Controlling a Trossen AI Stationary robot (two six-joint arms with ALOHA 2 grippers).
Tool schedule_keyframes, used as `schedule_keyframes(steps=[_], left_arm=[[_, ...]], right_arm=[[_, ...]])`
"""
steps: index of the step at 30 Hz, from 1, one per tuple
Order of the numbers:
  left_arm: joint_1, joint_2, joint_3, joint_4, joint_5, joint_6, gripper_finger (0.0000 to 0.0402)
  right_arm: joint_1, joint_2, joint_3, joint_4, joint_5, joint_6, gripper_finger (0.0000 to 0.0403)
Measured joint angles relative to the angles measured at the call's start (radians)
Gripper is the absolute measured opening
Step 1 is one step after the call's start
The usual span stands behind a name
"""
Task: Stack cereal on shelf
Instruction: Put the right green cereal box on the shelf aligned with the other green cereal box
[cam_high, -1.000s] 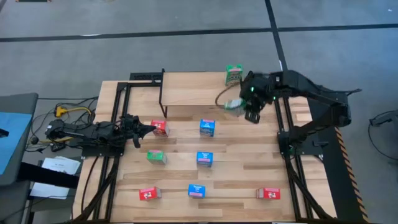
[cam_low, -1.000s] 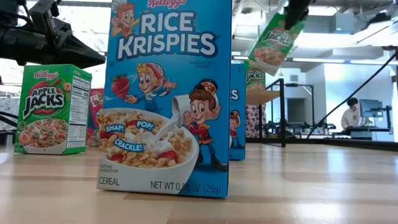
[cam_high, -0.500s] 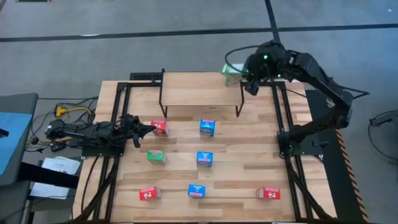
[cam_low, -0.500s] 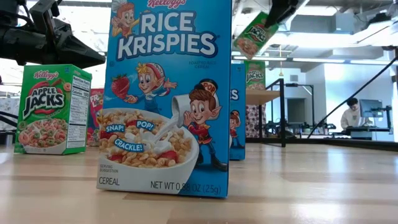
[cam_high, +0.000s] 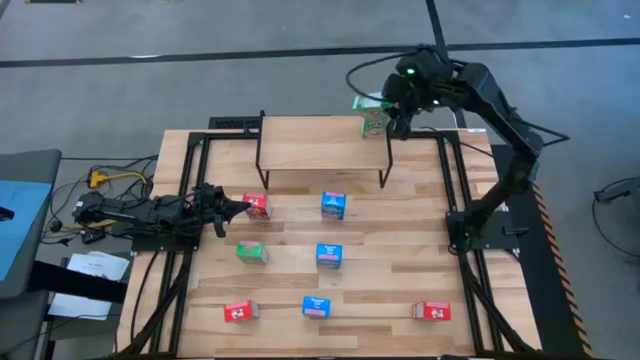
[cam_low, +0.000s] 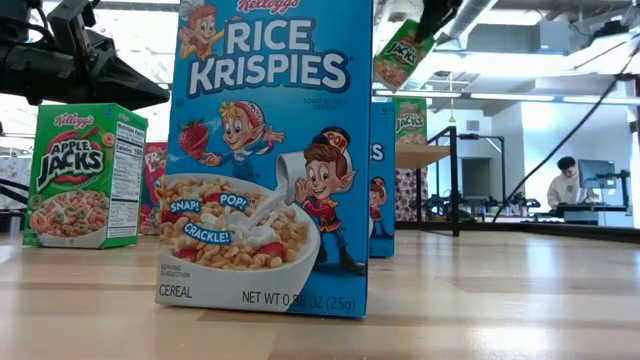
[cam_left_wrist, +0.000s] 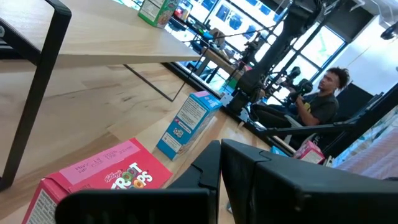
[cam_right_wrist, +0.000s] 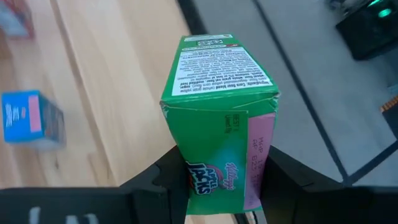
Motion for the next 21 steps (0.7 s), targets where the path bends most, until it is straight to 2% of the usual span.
schedule_keyframes(steps=[4, 6, 11, 17, 21], left_arm=[[0.0, 0.0, 0.0, 0.0, 0.002, 0.0, 0.0], [0.0, 0.0, 0.0, 0.0, 0.003, 0.0, 0.0], [0.0, 0.0, 0.0, 0.0, 0.003, 0.0, 0.0], [0.0, 0.0, 0.0, -0.009, 0.004, 0.0, 0.0], [0.0, 0.0, 0.0, -0.009, 0.004, 0.001, 0.0]], right_arm=[[0.002, 0.095, 0.134, -0.17, -0.002, -0.035, 0.0172], [0.02, 0.131, 0.169, -0.193, -0.003, -0.03, 0.0172], [0.055, 0.144, 0.186, -0.21, -0.013, -0.049, 0.0172], [0.087, 0.148, 0.183, -0.213, 0.062, -0.051, 0.0172], [0.069, 0.146, 0.184, -0.212, 0.078, -0.05, 0.0172]])
